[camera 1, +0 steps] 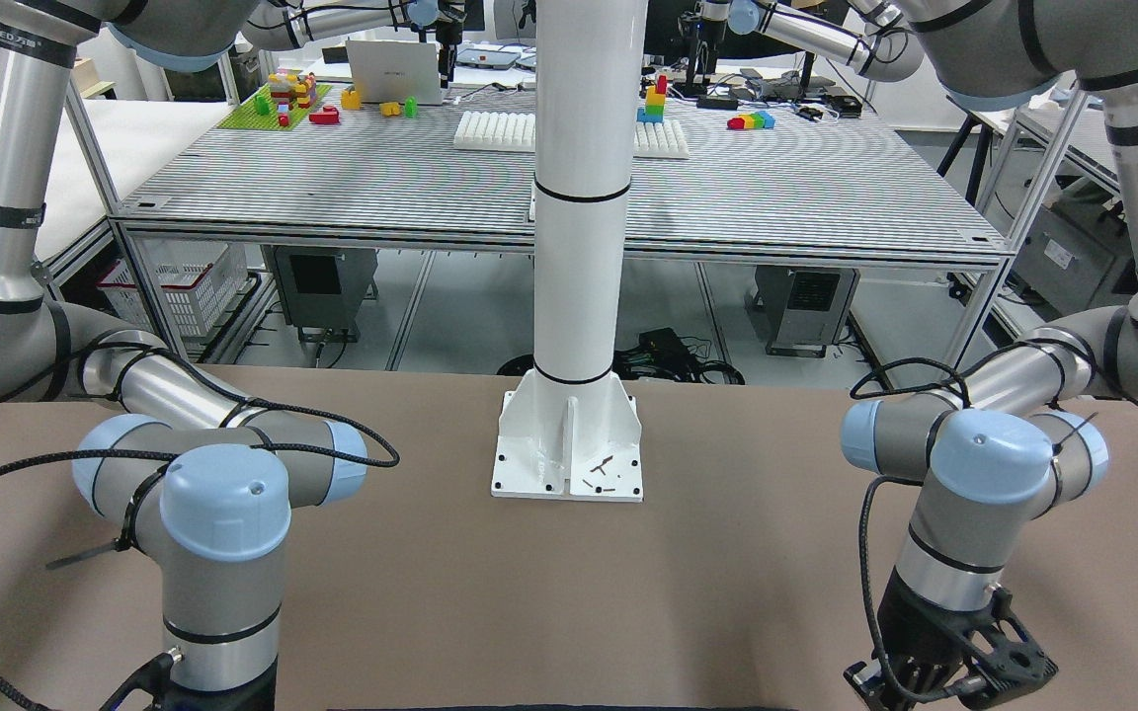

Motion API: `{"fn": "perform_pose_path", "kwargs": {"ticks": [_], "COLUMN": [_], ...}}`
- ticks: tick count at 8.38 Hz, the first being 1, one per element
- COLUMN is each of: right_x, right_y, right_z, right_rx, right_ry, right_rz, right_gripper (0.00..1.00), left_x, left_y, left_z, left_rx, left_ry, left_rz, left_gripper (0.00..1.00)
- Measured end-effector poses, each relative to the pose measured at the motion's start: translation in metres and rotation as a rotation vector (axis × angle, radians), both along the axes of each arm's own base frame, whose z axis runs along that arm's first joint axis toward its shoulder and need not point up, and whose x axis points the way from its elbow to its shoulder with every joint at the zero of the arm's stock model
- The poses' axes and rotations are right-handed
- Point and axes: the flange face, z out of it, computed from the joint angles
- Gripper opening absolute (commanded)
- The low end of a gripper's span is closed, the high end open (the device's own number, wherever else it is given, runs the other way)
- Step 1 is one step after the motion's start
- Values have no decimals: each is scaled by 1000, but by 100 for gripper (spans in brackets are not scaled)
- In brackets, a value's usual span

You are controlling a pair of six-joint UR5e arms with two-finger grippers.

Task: Fold clothes
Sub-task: 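Lift the hem with both grippers and fold it toward the collar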

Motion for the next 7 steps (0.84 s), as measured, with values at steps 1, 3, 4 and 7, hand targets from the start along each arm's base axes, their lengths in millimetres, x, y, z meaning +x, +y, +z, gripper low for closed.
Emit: {"fn": "perform_pose_path", "kwargs": {"ticks": [1,3,4,7], "right_x": [-7,-21,-27,-38], "right_y": [-13,-36,-44,-57], "right_z": [4,16,25,39], "right_rx": [5,6,6,17], "right_ry": [-2,-2,-5,-35], "right_rz": [5,13,17,41], "right_gripper": [0,2,3,9], "left_x": [0,15,28,61], "left_y": [-18,-61,-82,-137], "left_z": [2,-2,-6,12], "left_rx": [10,13,21,49], "left_ry": [-18,-40,-37,-17], "left_rz": [-1,-6,-9,-20], "left_gripper": [1,4,5,16]}}
